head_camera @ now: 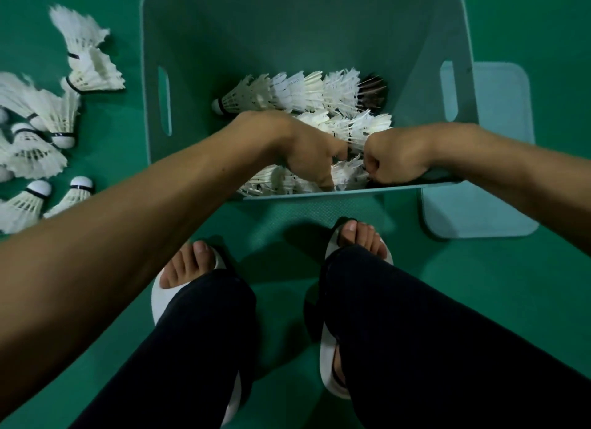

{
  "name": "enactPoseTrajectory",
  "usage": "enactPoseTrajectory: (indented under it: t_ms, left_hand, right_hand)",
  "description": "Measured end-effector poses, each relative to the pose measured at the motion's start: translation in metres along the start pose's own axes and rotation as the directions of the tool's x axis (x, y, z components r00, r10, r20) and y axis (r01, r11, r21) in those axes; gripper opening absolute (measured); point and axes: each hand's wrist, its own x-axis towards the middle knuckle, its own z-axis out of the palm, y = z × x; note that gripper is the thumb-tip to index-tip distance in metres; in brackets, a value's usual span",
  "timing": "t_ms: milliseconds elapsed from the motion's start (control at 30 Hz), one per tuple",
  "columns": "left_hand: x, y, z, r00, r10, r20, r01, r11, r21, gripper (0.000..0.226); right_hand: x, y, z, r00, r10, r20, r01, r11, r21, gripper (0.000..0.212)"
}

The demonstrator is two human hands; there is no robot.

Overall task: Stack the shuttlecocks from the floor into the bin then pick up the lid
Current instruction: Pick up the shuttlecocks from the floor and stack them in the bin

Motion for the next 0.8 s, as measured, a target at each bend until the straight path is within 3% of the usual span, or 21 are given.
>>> enactPoseTrajectory:
  t_ms: [100, 167, 267, 333, 400, 467, 533, 600, 700, 800]
  left_hand:
    - [-0.009, -0.005, 0.000, 1.000, 0.026, 0.001, -0.026, 0.999, -0.030, 0.064]
    - [-0.020, -0.005, 0.000, 0.982, 0.107, -0.157, -0.119, 0.990, -0.072, 0.052]
    - [-0.038, -0.003, -0.007, 0.885, 0.165, -0.435, -0.219, 0.973, -0.074, 0.022]
    - [-0.044, -0.002, -0.013, 0.937, 0.096, -0.335, -0.097, 0.995, 0.015, 0.005]
    - [-0.041, -0.006, -0.010, 0.993, -0.115, -0.022, 0.117, 0.988, 0.103, 0.010]
    - [-0.034, -0.017, 0.000, 0.949, -0.273, 0.155, 0.239, 0.948, 0.209, 0.024]
    - [-0.032, -0.030, 0.007, 0.947, -0.298, 0.117, 0.268, 0.937, 0.223, 0.049]
    - [-0.036, -0.031, 0.007, 0.959, -0.281, 0.048, 0.265, 0.941, 0.210, 0.056]
    - [-0.050, -0.019, 0.006, 0.974, -0.223, -0.032, 0.225, 0.958, 0.180, 0.041]
    - [-0.075, -0.018, 0.002, 0.964, -0.105, -0.244, 0.106, 0.994, -0.011, 0.031]
  right_hand:
    - [-0.001, -0.001, -0.011, 0.998, -0.053, 0.031, 0.056, 0.994, -0.090, 0.015]
    - [-0.010, -0.003, -0.024, 0.999, -0.044, 0.009, 0.045, 0.992, -0.118, 0.016]
    - [-0.027, 0.005, -0.046, 0.993, 0.015, -0.119, -0.028, 0.994, -0.104, 0.037]
    - [-0.025, 0.009, -0.049, 0.974, -0.038, -0.223, 0.022, 0.997, -0.077, 0.037]
    - [-0.017, 0.002, -0.041, 0.990, -0.102, -0.095, 0.105, 0.994, 0.030, 0.026]
    - [-0.003, -0.004, -0.029, 0.988, -0.144, 0.047, 0.140, 0.987, 0.085, 0.013]
    - [0.009, -0.003, -0.018, 0.985, -0.154, 0.081, 0.152, 0.988, 0.031, 0.020]
    - [0.015, 0.002, -0.012, 0.988, -0.147, 0.038, 0.145, 0.988, 0.043, 0.028]
    - [0.009, 0.004, -0.014, 0.994, -0.108, -0.006, 0.108, 0.987, 0.123, 0.026]
    - [-0.014, 0.004, -0.029, 0.992, -0.068, -0.108, 0.084, 0.986, 0.143, 0.024]
